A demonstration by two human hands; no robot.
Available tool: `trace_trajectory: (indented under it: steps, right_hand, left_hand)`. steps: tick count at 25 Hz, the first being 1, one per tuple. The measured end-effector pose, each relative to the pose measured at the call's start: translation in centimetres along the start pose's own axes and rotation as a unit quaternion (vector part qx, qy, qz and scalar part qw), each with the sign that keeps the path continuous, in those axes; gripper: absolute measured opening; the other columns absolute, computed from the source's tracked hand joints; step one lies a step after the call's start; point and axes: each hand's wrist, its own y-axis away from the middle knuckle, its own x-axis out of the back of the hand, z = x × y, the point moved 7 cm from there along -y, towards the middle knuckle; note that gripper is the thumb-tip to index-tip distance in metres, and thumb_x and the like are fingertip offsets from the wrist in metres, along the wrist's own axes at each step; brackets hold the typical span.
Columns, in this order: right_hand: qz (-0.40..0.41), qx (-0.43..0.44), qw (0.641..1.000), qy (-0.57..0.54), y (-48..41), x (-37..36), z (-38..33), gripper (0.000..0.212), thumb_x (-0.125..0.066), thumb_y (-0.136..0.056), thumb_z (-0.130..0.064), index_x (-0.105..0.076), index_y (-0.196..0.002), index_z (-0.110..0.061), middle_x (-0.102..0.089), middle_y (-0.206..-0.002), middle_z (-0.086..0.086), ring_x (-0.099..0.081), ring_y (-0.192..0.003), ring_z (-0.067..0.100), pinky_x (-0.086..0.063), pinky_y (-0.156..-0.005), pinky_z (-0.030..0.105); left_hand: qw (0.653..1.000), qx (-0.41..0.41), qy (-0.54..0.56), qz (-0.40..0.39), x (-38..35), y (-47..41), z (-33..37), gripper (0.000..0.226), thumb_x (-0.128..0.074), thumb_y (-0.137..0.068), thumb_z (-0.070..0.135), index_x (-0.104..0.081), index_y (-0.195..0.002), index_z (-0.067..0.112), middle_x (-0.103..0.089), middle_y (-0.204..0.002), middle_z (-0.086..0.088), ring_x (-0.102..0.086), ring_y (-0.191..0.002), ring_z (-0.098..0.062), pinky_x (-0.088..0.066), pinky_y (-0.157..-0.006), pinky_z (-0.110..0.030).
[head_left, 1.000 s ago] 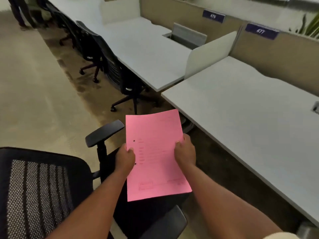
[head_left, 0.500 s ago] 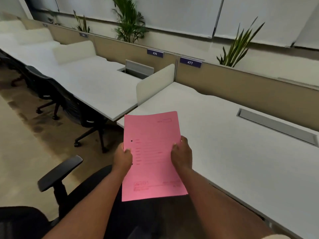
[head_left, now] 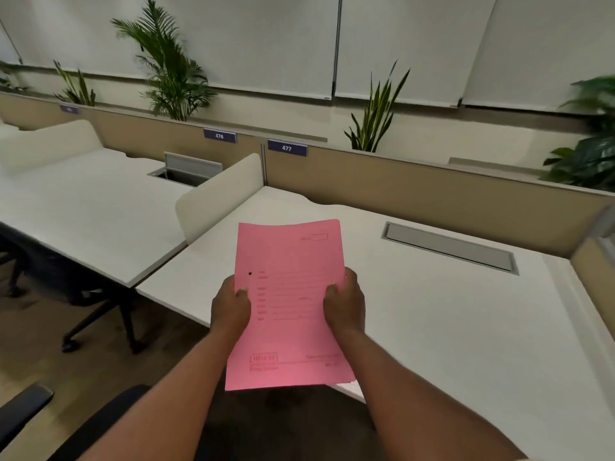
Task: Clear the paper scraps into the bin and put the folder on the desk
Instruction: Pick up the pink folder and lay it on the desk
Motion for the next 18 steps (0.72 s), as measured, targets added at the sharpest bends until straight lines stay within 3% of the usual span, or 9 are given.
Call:
trace_trajectory:
  steps: [5, 9, 13, 18]
  right_hand:
    - [0.022, -0.029, 0.999, -0.027, -4.4, 2.6, 2.1, 0.054, -0.043, -0.08, -0.02, -0.047, -0.133, -0.03, -0.055, -0.107, -0.011, -0.055, -0.089, 0.016, -0.04, -0.073, 0.026]
    - [0.045, -0.027, 0.998, -0.028, -8.9, 3.0, 3.8, 0.056, -0.044, -0.078, -0.016, -0.048, -0.132, -0.03, -0.059, -0.111, -0.008, -0.058, -0.095, 0.02, -0.044, -0.073, 0.025]
    - [0.072, -0.04, 0.996, -0.021, -15.1, 1.5, 5.6, 0.06, -0.045, -0.079, -0.011, -0.046, -0.136, -0.029, -0.062, -0.121, -0.002, -0.059, -0.1, 0.021, -0.048, -0.083, 0.031]
    - [0.108, -0.055, 0.993, -0.002, -22.8, -1.4, 7.7, 0.063, -0.048, -0.083, -0.005, -0.044, -0.142, -0.028, -0.057, -0.129, 0.001, -0.059, -0.111, 0.025, -0.049, -0.09, 0.033]
  left_hand:
    - [1.0, -0.016, 0.0, -0.016, -5.3, -3.7, 2.2, 0.027, -0.044, -0.103, 0.027, -0.053, -0.129, 0.029, -0.066, -0.103, 0.004, -0.067, -0.087, -0.019, -0.056, -0.071, -0.037]
    - [0.999, -0.028, 0.005, -0.028, -9.5, -7.8, 3.3, 0.033, -0.046, -0.102, 0.023, -0.056, -0.133, 0.026, -0.068, -0.112, -0.003, -0.067, -0.096, -0.029, -0.056, -0.088, -0.046]
    - [0.996, -0.055, -0.016, -0.061, -14.2, -14.1, 4.7, 0.037, -0.041, -0.102, 0.018, -0.055, -0.135, 0.027, -0.067, -0.12, -0.003, -0.063, -0.104, -0.028, -0.05, -0.091, -0.04]
    - [0.991, -0.015, -0.063, -0.116, -19.6, -23.6, 4.5, 0.066, -0.04, -0.095, 0.007, -0.025, -0.158, 0.019, -0.051, -0.142, -0.013, -0.056, -0.124, -0.035, -0.047, -0.106, -0.049]
